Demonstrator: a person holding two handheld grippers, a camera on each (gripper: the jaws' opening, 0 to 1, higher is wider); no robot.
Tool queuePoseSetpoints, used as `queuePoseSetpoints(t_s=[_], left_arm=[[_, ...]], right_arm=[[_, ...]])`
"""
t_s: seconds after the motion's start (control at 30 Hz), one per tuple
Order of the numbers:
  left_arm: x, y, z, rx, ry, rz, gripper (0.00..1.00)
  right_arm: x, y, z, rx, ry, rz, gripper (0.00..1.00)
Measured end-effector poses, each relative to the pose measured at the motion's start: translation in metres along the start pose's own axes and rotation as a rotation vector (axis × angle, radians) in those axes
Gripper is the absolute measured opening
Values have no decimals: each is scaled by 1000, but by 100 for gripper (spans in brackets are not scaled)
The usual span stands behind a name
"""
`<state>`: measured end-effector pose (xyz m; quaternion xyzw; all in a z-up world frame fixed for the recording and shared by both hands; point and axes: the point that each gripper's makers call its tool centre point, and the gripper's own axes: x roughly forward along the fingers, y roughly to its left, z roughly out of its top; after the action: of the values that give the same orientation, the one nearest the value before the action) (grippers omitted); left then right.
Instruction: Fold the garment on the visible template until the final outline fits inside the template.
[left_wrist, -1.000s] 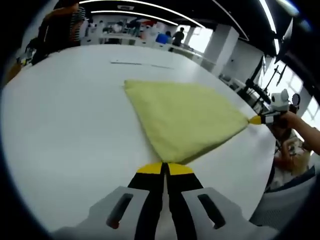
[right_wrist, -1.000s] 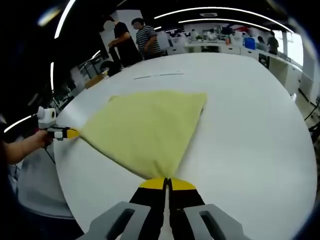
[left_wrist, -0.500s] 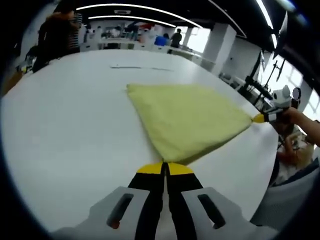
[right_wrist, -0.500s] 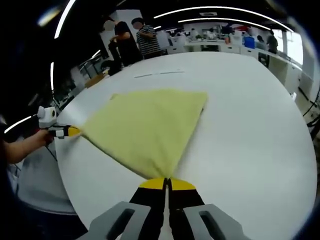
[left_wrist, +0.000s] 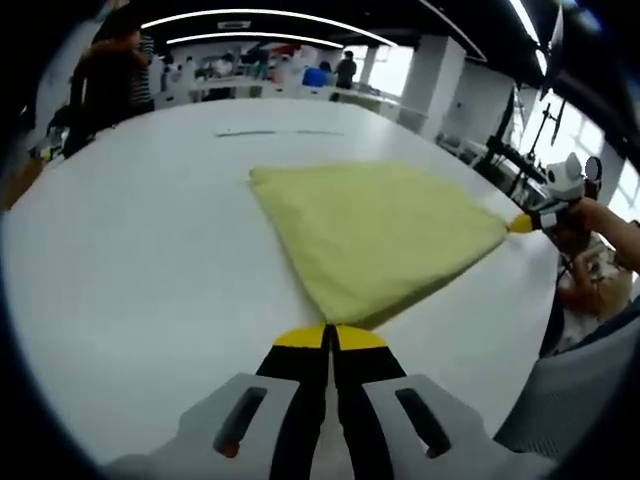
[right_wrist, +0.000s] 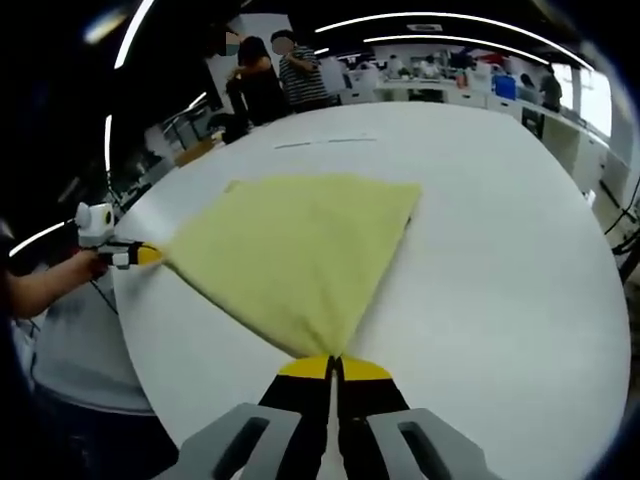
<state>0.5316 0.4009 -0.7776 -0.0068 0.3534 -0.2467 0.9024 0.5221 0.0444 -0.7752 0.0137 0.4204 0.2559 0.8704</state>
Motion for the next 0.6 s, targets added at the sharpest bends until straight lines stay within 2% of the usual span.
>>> queuePoseSetpoints(t_s=[0.2, 0.3, 0.43, 0.6], left_arm=[[0, -1, 0, 7, 7, 2, 0], [0, -2, -1, 6, 19, -9, 0], [-2, -3, 2, 11, 11, -14, 3], [-5, -6, 9, 17, -20, -30, 14]], right_arm=[[-2, -4, -3, -14, 11, -28, 0], [-3, -5, 0, 16, -9, -31, 0], [-4, -2, 2, -3, -21, -31, 0], [-6, 3, 8, -2, -48, -16, 16]])
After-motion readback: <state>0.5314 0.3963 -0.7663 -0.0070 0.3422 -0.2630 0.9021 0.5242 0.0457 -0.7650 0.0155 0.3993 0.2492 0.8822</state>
